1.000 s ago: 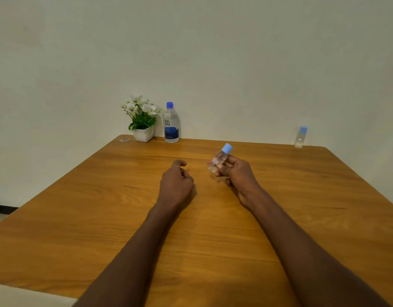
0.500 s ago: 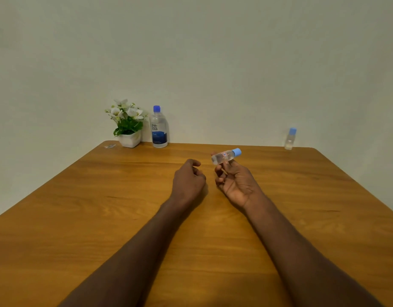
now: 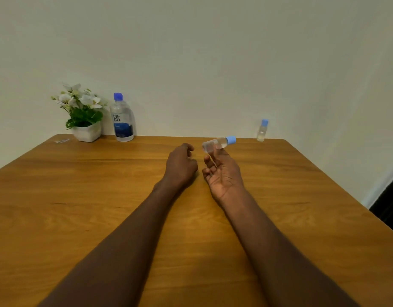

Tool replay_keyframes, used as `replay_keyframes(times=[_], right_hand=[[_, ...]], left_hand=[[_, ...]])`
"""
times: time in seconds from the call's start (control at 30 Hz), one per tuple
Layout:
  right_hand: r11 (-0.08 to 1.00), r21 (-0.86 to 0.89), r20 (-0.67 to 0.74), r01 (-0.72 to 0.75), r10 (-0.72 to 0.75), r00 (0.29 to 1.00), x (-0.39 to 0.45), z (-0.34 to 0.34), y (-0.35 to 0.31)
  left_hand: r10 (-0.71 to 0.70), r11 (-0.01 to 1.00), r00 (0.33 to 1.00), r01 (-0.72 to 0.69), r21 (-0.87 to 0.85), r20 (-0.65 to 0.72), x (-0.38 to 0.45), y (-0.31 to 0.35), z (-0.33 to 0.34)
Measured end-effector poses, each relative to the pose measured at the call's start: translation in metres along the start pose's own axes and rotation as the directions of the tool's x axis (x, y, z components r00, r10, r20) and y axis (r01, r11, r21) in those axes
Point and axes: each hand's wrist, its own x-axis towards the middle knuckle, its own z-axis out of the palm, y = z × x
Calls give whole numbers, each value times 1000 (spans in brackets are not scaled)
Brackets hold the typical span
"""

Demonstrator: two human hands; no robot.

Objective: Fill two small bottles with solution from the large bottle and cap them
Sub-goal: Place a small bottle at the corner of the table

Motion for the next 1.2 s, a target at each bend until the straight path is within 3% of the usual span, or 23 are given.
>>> replay_keyframes(times=[0.07,0.2,0.3,0.43,0.53,0.67,0.87,1.2], right_hand=[[974,-188,-57,125,-138,989,5,-2,-6],[783,-526,-117,332,-454,883,31,-13,-31],[644,-689,-154,332,-577,802,66,-28,-57],[466,-863,-199,196,-668,717,119,-49,-82],[365,-926,-203,94,-695,690,148,-59,-92],[306,-952,-205,15,-672,712,171,-64,-100],[300,-948,-284,-108,-637,717,187,-69,-110],[182,-968,-249,-172,-623,742,197,-71,-117]], left_hand=[[13,999,1000,-13,42,10,1,-3,2],[-12,1000,999,11,25,49,9,-6,5],[-17,1000,993,16,9,117,11,-9,7],[36,991,993,-51,126,117,18,-14,13],[68,972,988,-97,215,138,19,-15,17],[93,948,982,-137,288,162,22,-17,20],[91,926,978,-152,346,187,25,-18,24],[66,915,976,-142,377,205,25,-17,26]])
